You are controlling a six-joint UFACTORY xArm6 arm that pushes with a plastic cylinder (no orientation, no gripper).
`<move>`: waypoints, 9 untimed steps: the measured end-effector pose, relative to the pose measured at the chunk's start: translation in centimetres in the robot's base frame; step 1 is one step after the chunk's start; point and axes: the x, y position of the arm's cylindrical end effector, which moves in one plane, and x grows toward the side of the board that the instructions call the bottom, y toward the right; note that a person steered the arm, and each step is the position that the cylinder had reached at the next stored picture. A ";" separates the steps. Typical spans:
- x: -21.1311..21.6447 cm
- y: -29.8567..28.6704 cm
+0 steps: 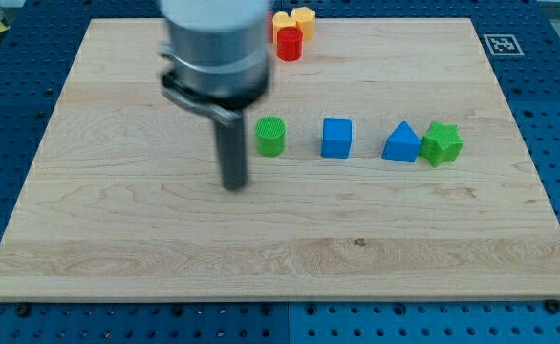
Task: Nudge the group of blocks right a bit
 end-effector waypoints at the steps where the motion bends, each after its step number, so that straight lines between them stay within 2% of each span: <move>1: -6.9 -5.0; 2: -11.4 1.2; 3: -11.2 6.4; 7: -11.2 6.4; 8: -12.2 3.9; 9: -16.1 -1.3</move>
